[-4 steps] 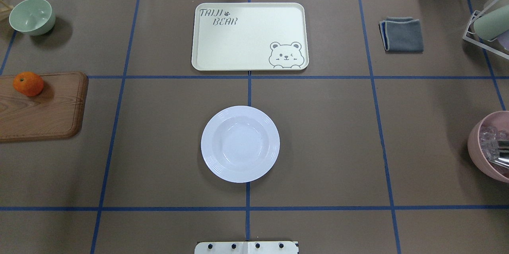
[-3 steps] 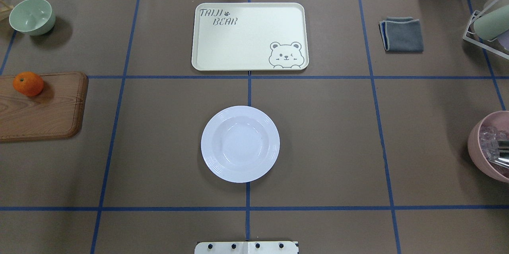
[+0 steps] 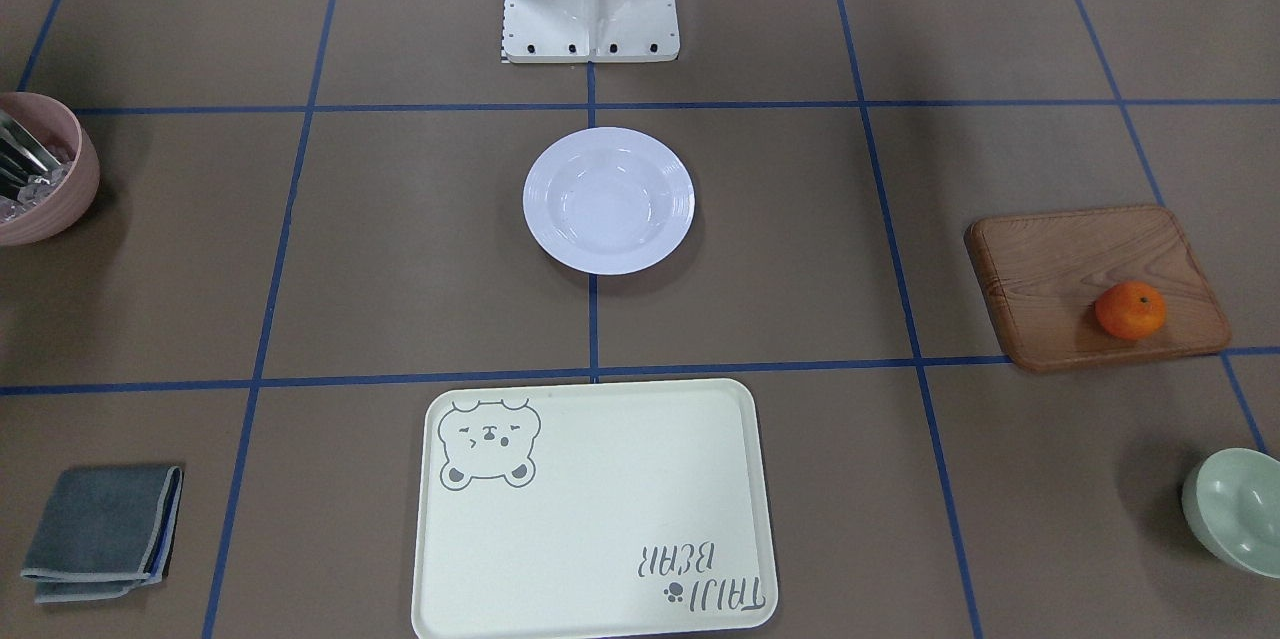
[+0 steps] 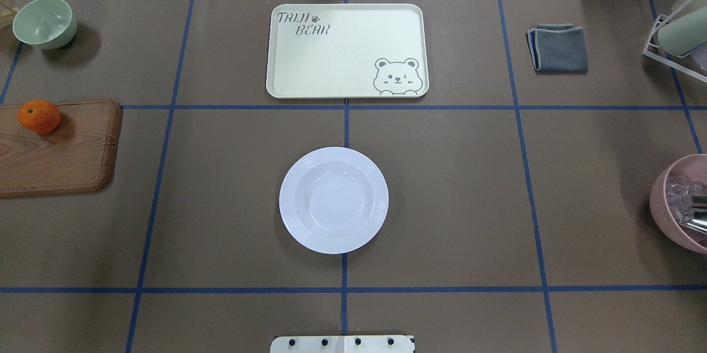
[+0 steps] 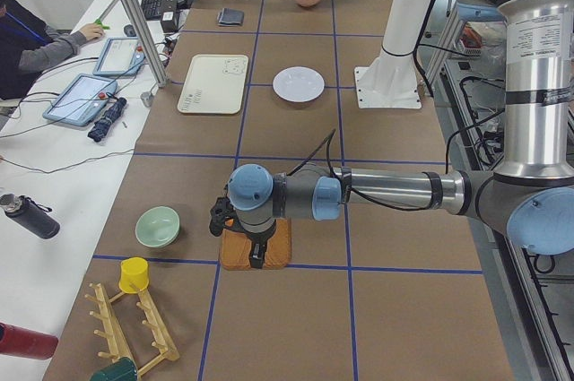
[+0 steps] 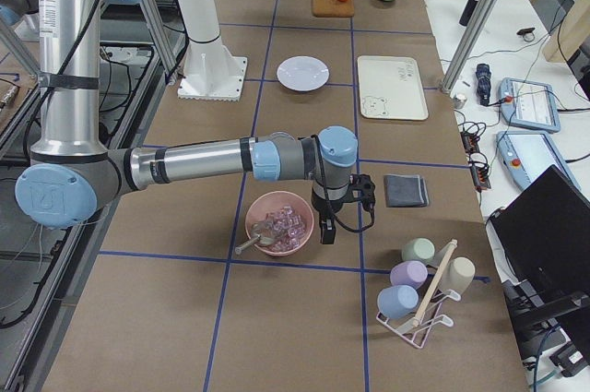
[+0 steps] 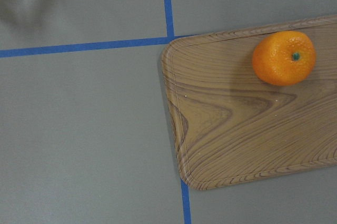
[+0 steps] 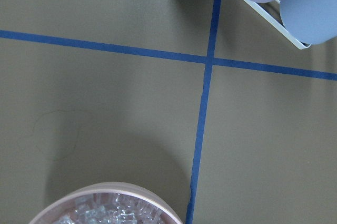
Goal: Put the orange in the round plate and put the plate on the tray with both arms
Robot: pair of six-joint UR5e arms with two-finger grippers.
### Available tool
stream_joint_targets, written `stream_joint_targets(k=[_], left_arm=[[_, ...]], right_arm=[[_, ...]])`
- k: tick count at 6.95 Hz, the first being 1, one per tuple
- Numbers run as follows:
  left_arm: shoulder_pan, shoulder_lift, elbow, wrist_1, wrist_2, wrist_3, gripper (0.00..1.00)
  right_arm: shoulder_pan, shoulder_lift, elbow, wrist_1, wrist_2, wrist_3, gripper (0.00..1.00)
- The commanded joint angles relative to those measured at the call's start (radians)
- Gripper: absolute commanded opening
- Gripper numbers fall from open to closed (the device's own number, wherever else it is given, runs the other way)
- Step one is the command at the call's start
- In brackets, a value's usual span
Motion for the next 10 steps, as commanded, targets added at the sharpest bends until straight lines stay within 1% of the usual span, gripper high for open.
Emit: stream_joint_targets(k=[1,2,3,4,5,6,7,8,9,10], left_arm=[[-0.006,-0.003,-0.033,0.000,0.001,0.003,0.98],[-0.011,-0.001,-0.063,0.000,0.022,0.003,0.98],[-0.014,-0.026,-0.084,0.000,0.076,0.001,0.98],[-0.015,-0.043,-0.097,-0.002,0.110,0.003,0.98],[-0.015,-0.075,-0.093,-0.030,0.112,0.000,0.98],[-0.015,-0.093,-0.079,-0.148,0.118,0.000,0.98],[-0.015,-0.110,-0.029,-0.235,0.124,-0.003,0.98],[-0.015,-0.112,-0.025,-0.253,0.121,0.001,0.98],[-0.012,-0.135,-0.006,-0.255,0.121,0.000,0.98],[-0.012,-0.145,-0.024,-0.259,0.121,-0.003,0.98]], right_arm=[[0.012,0.010,0.028,0.000,0.000,-0.003,1.00],[0.012,0.033,0.034,0.002,0.003,-0.002,1.00],[0.009,0.100,0.018,0.038,0.003,0.007,1.00],[0.009,0.114,0.012,0.075,0.007,0.012,1.00],[0.011,0.117,0.002,0.127,0.004,0.012,1.00],[0.011,0.107,0.001,0.212,0.007,0.013,1.00],[0.011,0.104,-0.008,0.233,0.003,-0.003,1.00],[0.011,0.111,-0.007,0.233,0.007,0.009,1.00],[0.011,0.120,0.004,0.236,0.007,0.010,1.00],[0.009,0.126,-0.004,0.303,0.009,0.016,1.00]])
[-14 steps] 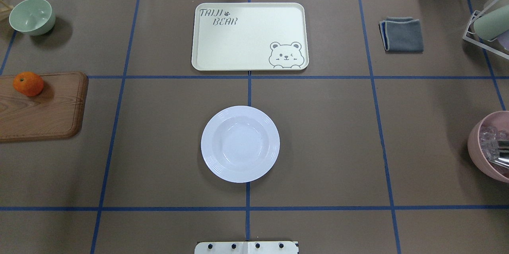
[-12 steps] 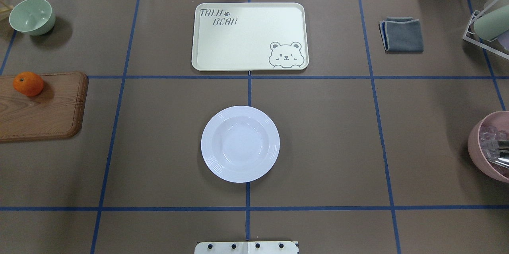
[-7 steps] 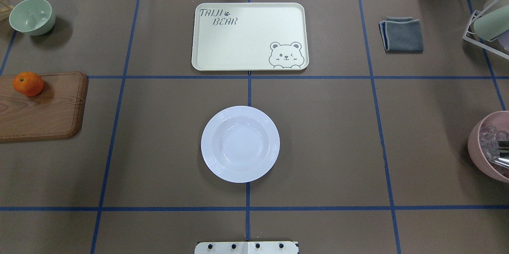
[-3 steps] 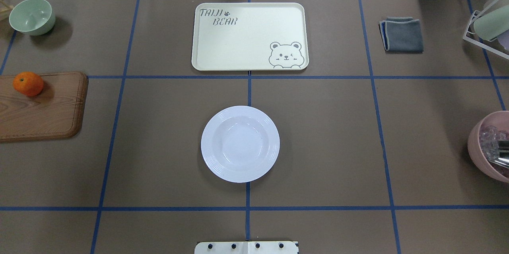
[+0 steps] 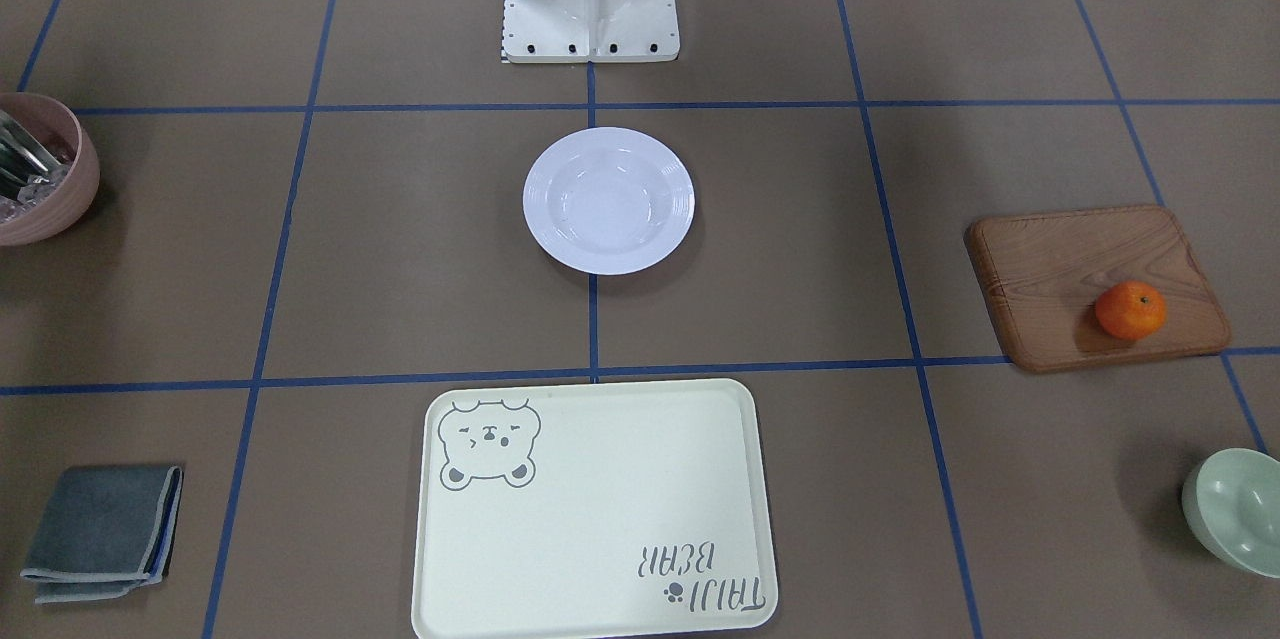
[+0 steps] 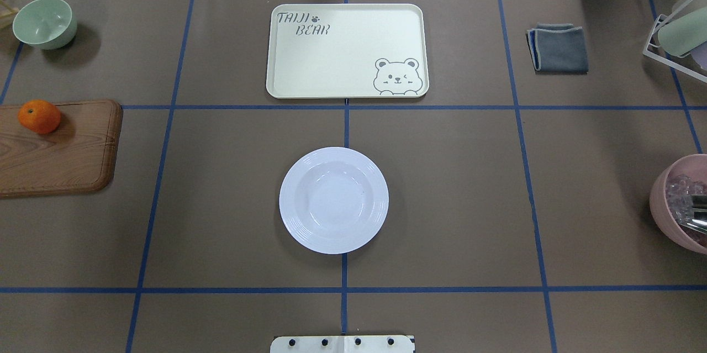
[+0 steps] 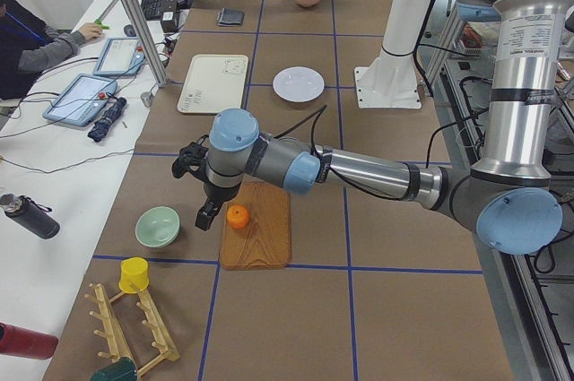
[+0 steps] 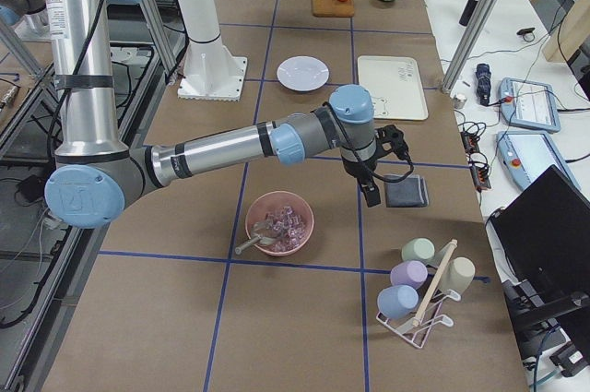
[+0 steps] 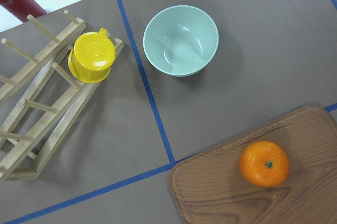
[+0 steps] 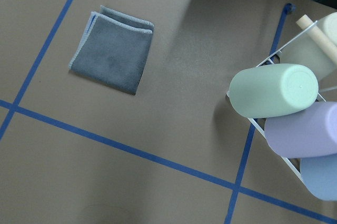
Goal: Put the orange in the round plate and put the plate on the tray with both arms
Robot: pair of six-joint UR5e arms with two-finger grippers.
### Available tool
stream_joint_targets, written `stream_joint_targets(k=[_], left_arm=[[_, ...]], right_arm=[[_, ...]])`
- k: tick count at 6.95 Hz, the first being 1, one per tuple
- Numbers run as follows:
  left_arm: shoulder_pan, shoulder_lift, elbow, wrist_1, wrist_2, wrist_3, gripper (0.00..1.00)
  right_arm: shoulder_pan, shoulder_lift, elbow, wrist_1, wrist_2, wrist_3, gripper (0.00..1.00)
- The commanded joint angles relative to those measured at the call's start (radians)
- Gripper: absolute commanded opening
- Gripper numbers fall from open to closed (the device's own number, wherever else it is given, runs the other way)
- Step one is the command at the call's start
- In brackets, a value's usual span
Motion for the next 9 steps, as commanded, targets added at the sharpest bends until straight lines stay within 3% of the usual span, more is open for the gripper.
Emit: stream_joint_targets(k=[1,3,4,6,7,9], left_arm=[[0.009,-0.019,0.006,-0.066,0.005,0.001,0.98],[0.075,-0.042,0.042,-0.107,0.005,-0.043,0.98],[0.139,-0.038,0.055,-0.125,0.008,-0.168,0.98],[0.238,-0.030,0.167,-0.328,0.011,-0.405,0.98],[0.289,-0.031,0.239,-0.451,0.018,-0.549,0.98],[0.380,-0.028,0.319,-0.582,0.128,-0.615,0.98]], right_arm=[[-0.062,0.034,-0.001,0.123,-0.001,0.012,1.00],[-0.172,0.076,0.019,0.141,-0.003,0.212,1.00],[-0.225,0.089,0.029,0.150,-0.006,0.325,1.00],[-0.407,0.105,0.117,0.147,-0.145,0.617,1.00],[-0.449,0.103,0.147,0.142,-0.146,0.718,1.00],[-0.522,0.096,0.174,0.141,-0.196,0.856,1.00]])
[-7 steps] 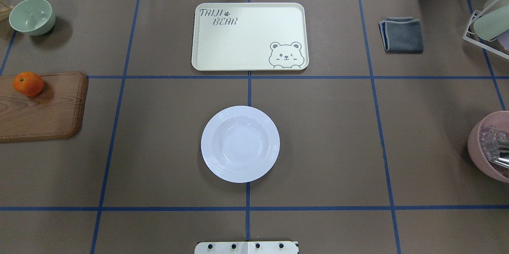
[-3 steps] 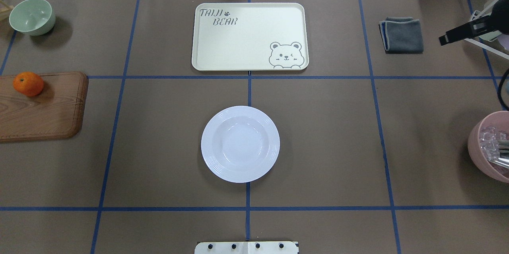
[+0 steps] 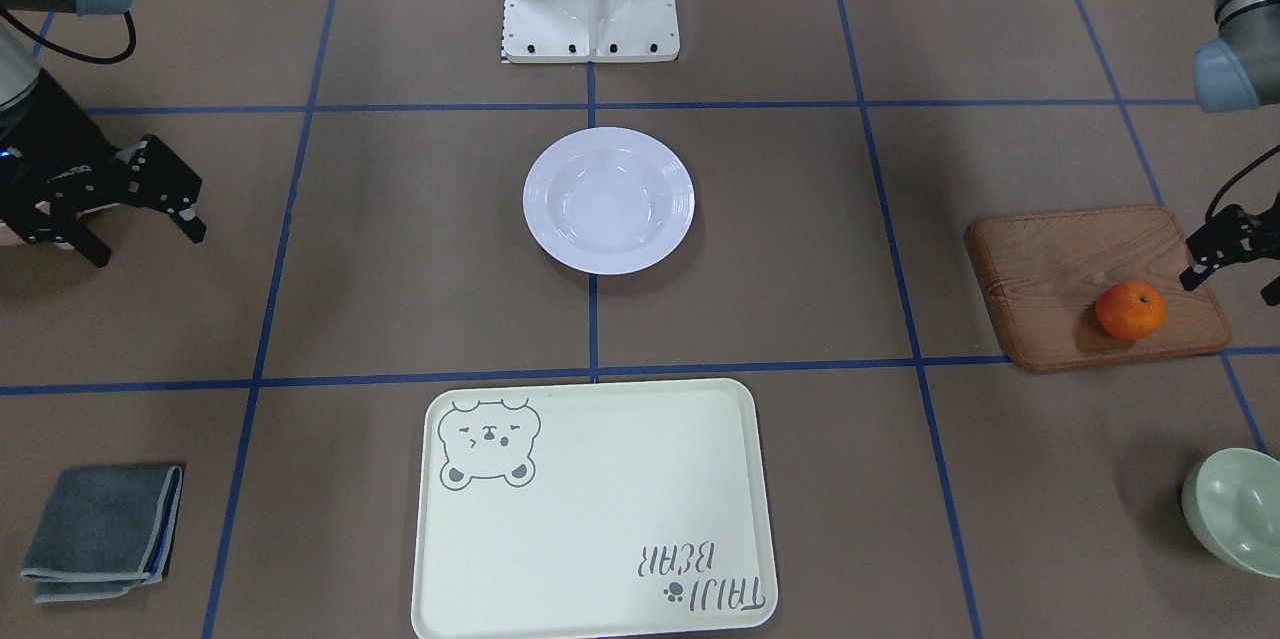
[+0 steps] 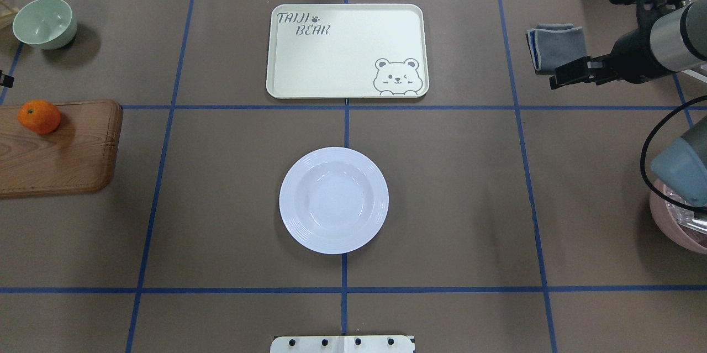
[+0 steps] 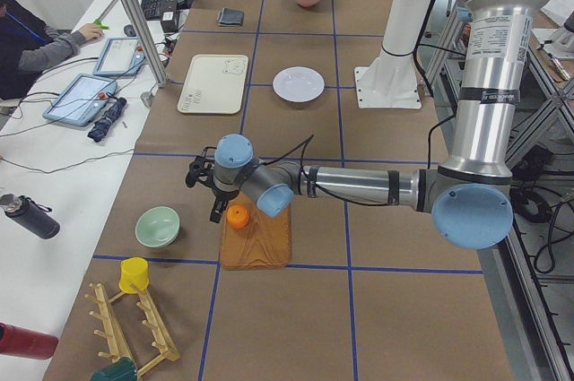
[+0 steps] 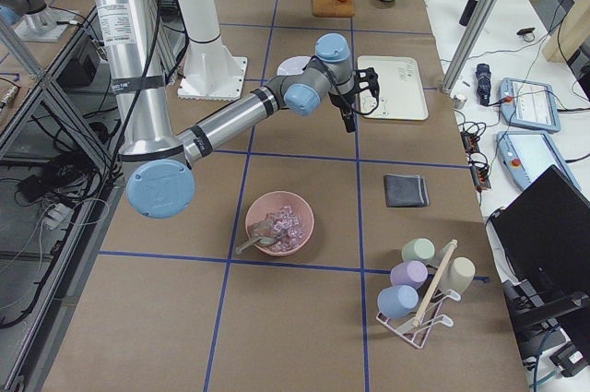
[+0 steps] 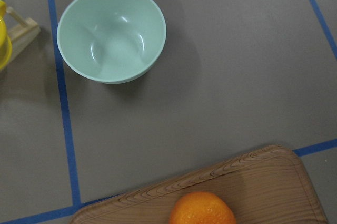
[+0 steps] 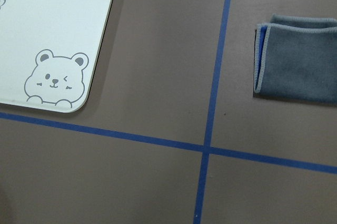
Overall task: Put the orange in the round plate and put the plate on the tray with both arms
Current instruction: 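Move the left gripper to the orange on the wooden board while the right arm rises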
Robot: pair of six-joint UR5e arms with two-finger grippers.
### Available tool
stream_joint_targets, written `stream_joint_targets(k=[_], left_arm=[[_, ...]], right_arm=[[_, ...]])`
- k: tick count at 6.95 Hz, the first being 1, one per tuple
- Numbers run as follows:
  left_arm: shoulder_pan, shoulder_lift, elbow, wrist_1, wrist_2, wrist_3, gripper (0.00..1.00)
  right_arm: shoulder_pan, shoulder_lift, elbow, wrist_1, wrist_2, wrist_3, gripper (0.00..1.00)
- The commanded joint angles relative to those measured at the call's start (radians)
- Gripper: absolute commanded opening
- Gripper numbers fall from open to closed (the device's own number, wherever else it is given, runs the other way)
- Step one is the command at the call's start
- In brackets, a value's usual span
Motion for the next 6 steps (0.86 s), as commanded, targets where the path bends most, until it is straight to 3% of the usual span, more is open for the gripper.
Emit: stream_joint_targets(k=[1,6], left_arm=[[0.077,0.000,0.079,-0.115,0.060,-0.047,0.98],[0.151,0.000,0.093,-0.117,0.096,-0.058,0.98]], right_arm=[[-0.064,-0.007,0.015,-0.001,-0.055,0.074,1.00],[-0.070,-0.012,0.010,0.000,-0.055,0.072,1.00]])
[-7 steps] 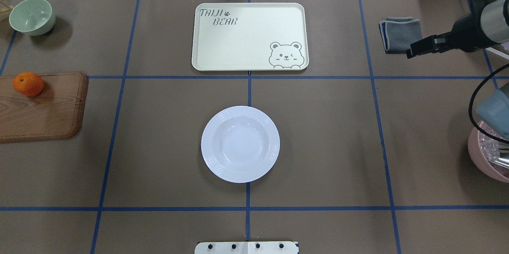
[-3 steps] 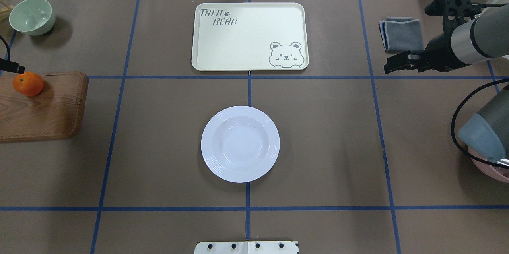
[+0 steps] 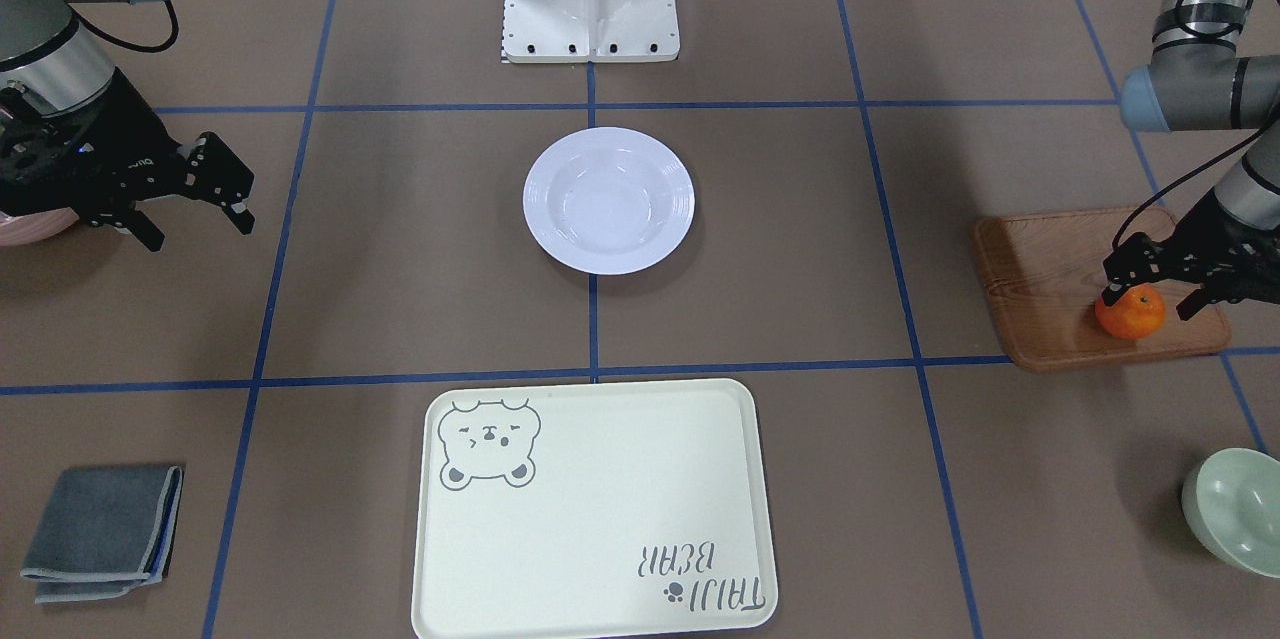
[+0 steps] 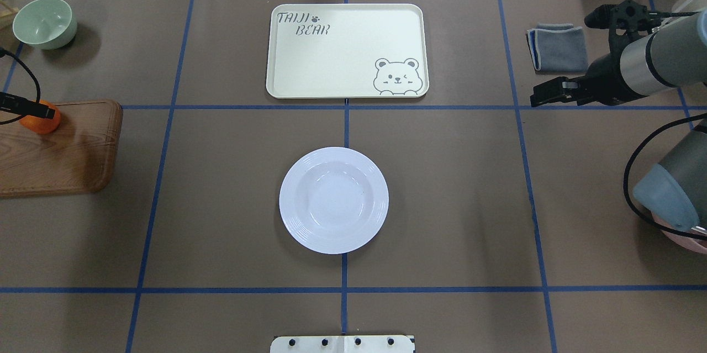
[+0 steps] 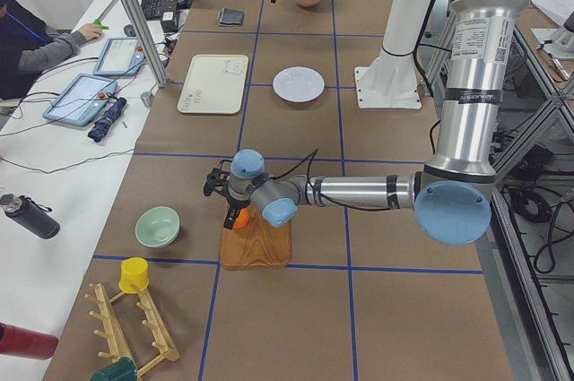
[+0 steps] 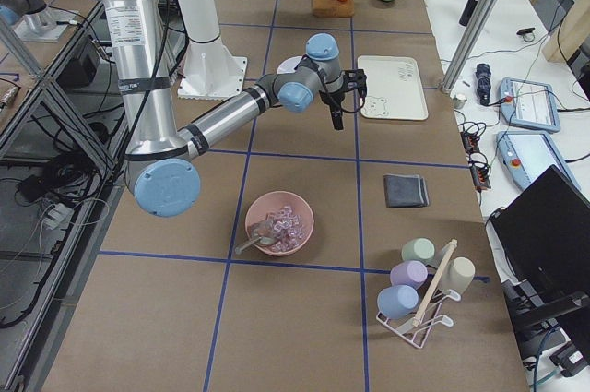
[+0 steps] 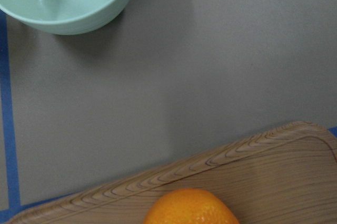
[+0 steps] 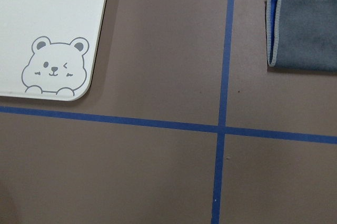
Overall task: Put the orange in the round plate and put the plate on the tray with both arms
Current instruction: 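Move the left gripper to the orange on the wooden board while the right arm rises, then carry the orange with the left gripper and lower it onto the white plate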
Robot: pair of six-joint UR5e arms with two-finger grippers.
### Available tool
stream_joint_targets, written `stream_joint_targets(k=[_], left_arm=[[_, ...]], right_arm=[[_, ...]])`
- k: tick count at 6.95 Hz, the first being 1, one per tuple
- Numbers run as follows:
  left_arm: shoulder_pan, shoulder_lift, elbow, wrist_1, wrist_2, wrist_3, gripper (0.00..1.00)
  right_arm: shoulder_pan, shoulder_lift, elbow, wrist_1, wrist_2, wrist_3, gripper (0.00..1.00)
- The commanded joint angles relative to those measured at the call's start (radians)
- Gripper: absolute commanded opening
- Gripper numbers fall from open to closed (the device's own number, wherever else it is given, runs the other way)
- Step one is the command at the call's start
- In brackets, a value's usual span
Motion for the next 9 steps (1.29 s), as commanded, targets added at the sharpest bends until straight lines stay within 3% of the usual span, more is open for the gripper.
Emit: stream_joint_targets(k=[1,2,4,6,7,9], left_arm=[[0.026,0.000,0.015,0.000,0.001,0.000,0.97],[0.035,0.000,0.017,0.000,0.001,0.000,0.70],[0.038,-0.002,0.005,0.000,-0.003,0.000,0.01],[0.014,-0.008,-0.072,0.024,-0.092,-0.003,0.00],[-0.012,-0.031,-0.131,0.102,-0.106,-0.008,0.00],[-0.008,-0.098,-0.410,0.490,-0.079,-0.116,0.00]], right_arm=[[-0.003,-0.003,-0.003,0.001,-0.002,-0.001,1.00],[-0.005,-0.003,-0.003,-0.001,-0.002,-0.001,1.00],[-0.005,-0.001,-0.006,0.001,-0.002,-0.003,1.00],[-0.006,-0.001,-0.006,0.002,-0.002,-0.003,1.00],[-0.005,-0.003,-0.006,0.007,-0.002,0.009,1.00],[-0.008,-0.001,-0.006,0.010,-0.014,0.116,1.00]])
